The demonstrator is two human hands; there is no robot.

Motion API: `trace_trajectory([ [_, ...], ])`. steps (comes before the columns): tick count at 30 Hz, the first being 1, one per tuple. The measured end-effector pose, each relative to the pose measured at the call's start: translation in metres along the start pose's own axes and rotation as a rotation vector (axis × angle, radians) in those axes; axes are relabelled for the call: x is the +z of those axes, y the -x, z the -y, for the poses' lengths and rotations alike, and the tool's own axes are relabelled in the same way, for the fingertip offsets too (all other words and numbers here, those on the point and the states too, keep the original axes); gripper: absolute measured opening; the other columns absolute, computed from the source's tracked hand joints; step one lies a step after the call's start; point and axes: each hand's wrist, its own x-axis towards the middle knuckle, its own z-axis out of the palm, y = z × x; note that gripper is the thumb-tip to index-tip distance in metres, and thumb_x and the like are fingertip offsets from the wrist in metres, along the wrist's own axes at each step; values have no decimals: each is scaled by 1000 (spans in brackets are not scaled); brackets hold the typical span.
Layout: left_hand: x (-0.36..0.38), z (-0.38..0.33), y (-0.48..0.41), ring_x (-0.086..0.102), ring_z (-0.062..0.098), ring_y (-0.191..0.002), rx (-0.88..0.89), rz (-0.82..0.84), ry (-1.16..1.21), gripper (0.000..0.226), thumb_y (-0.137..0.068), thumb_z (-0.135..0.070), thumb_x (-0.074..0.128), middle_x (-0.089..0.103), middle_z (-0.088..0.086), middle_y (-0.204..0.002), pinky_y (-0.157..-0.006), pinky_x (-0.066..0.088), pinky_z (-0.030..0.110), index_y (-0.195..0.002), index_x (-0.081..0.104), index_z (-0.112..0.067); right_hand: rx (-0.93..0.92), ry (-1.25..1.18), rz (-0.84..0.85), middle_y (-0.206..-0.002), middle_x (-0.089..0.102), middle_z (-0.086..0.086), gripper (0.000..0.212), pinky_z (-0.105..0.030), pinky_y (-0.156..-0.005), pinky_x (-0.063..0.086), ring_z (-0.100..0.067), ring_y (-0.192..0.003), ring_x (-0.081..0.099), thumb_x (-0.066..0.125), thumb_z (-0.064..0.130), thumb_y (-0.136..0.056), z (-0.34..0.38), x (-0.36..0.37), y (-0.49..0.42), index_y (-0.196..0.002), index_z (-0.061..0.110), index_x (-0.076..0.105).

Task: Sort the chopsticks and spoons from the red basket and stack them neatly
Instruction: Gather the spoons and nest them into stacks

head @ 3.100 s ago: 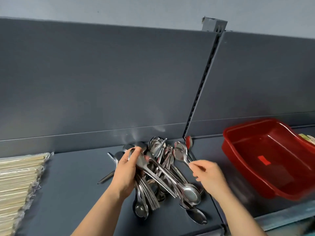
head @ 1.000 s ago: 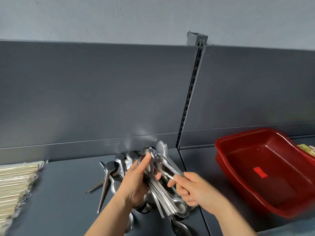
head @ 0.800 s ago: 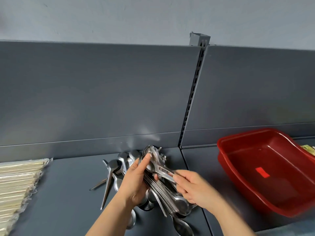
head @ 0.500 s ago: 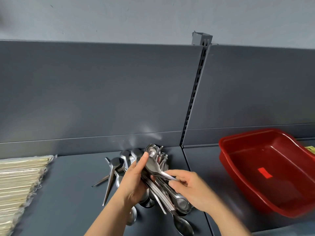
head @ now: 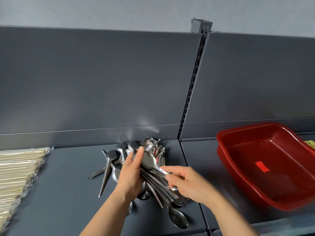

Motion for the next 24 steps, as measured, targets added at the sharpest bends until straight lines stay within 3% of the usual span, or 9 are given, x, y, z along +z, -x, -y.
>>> trace_trajectory([
  [4,2,2,2,63,27,-71,-16,116,-129,44,-68,-30,86,65,14,-85,-70,54,42,-99,62,-11,42,-80,66,-77,60,6,26,-16,-41,34,-5,-43,44,54,40,-92,-2,-4,5,-109,57,64],
  [7,0,2,3,60,21,-69,-17,-2,-104,31,-75,-28,76,64,9,-80,-65,51,36,-97,60,-13,68,-65,-2,-86,61,-1,21,-21,-49,44,-8,-57,59,50,31,-99,-10,-20,9,-107,38,69],
  [9,-6,-1,5,55,21,-61,-18,-67,-130,28,-81,-31,67,58,11,-75,-56,49,31,-95,56,-9,78,114,-122,-80,67,3,11,-30,-59,49,-3,-60,59,62,33,-90,-19,-30,11,-91,27,72],
  [13,-15,-7,17,54,24,-54,-37,-81,-111,30,-90,-36,61,52,14,-70,-48,49,31,-88,55,-7,243,619,-110,-56,58,0,56,-29,-53,39,-10,-48,43,65,67,-55,-32,-26,14,-73,13,63],
  [15,-16,-8,22,55,23,-56,-38,-86,-97,30,-88,-36,63,54,12,-71,-48,48,30,-88,56,-6,255,722,-90,-50,38,-4,56,-31,-49,26,-16,-49,27,62,64,-57,-37,-20,9,-64,10,51],
  [17,-16,-6,24,54,22,-56,-41,-94,-91,29,-88,-33,63,55,12,-74,-47,48,30,-92,57,-4,212,692,-125,-55,30,-10,47,-32,-51,21,-16,-52,21,64,48,-66,-37,-19,4,-54,10,39],
  [20,-16,-6,24,55,21,-56,-49,-105,-86,26,-87,-30,64,58,12,-75,-47,50,30,-91,59,-5,149,605,-220,-56,40,-19,47,-33,-50,27,-19,-49,30,66,35,-76,-32,-30,0,-50,10,34],
  [22,-17,-6,23,56,21,-56,-60,-106,-74,26,-87,-31,66,58,11,-73,-48,51,31,-91,60,-6,111,553,-290,-50,47,-14,42,-33,-50,35,-20,-43,46,67,31,-79,-28,-45,1,-51,10,43],
  [24,-19,-7,20,56,21,-57,-66,-84,-91,28,-84,-34,69,58,11,-74,-48,50,32,-90,61,-7,79,502,-339,-47,56,-10,32,-28,-48,37,-7,-36,51,67,28,-81,-23,-60,3,-58,7,57],
])
